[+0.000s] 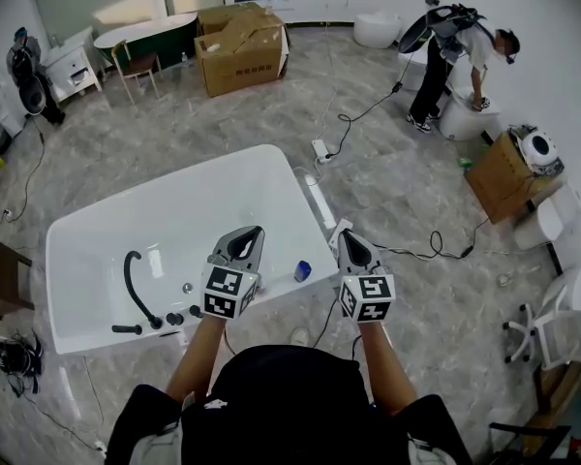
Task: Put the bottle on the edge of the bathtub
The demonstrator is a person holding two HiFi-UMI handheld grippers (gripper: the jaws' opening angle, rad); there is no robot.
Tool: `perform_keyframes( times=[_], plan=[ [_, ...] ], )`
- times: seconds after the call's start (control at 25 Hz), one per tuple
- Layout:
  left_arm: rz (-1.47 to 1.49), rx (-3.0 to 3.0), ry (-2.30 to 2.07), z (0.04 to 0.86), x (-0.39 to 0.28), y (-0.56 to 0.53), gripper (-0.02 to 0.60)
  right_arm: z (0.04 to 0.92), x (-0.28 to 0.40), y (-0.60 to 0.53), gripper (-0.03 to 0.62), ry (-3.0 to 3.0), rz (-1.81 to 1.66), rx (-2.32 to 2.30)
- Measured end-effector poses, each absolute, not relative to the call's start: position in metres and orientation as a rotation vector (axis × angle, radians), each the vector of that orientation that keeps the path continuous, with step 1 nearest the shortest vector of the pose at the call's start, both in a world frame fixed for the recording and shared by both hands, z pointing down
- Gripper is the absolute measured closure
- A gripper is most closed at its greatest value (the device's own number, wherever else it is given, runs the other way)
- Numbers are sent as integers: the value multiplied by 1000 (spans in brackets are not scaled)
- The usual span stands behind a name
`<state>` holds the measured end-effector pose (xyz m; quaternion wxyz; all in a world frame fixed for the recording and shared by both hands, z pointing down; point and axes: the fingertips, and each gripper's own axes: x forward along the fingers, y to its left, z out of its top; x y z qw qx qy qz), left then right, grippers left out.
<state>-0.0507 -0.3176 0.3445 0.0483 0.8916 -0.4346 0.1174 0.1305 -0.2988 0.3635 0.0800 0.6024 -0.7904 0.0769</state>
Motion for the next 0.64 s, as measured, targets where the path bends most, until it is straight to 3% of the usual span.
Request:
perform_keyframes(
  times=[0.64],
  plan=[
    [360, 2717, -1302, 350, -36, -314, 568, 367, 127, -300, 571, -2362, 173, 1764]
  ],
)
